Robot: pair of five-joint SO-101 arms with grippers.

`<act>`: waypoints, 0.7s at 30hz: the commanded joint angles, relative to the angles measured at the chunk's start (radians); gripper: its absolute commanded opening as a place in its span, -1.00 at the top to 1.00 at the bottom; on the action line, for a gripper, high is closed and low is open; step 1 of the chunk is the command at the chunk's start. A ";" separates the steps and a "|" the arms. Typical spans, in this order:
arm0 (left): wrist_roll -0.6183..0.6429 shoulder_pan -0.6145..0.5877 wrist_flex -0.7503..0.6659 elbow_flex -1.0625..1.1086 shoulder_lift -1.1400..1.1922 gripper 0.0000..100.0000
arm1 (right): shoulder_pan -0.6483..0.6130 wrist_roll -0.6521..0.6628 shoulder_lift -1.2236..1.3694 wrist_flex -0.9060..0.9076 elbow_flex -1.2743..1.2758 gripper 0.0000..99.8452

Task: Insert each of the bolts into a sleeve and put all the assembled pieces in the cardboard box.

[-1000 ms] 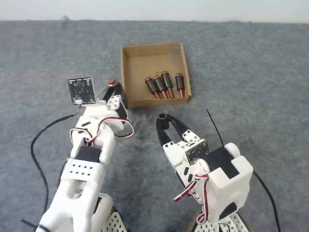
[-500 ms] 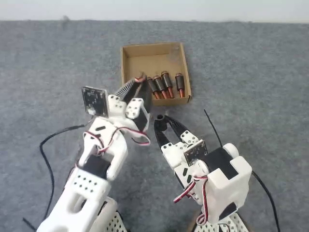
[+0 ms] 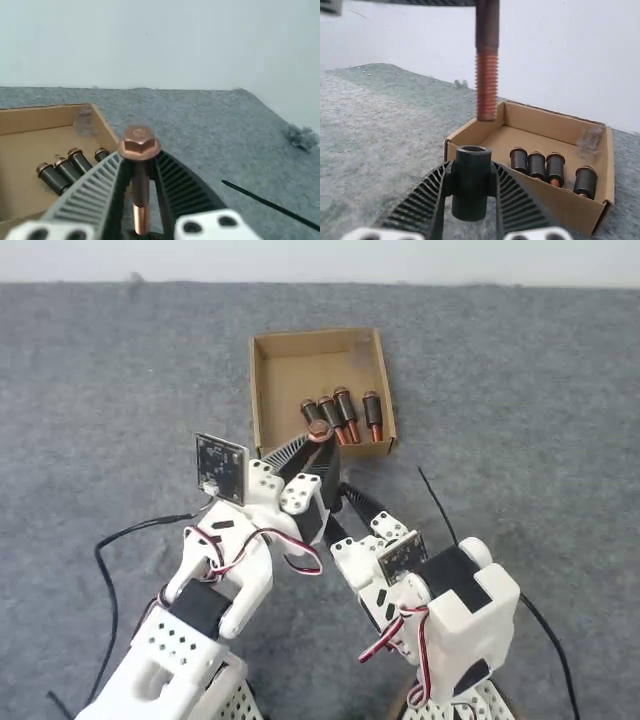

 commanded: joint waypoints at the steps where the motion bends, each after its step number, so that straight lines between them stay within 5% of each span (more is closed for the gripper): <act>1: -0.048 0.008 -0.005 0.005 -0.035 0.98 | -0.005 0.009 -0.053 -0.030 0.028 0.99; 21: -0.049 -0.041 -0.120 0.097 -0.032 0.98 | -0.002 0.009 -0.061 -0.031 0.029 0.99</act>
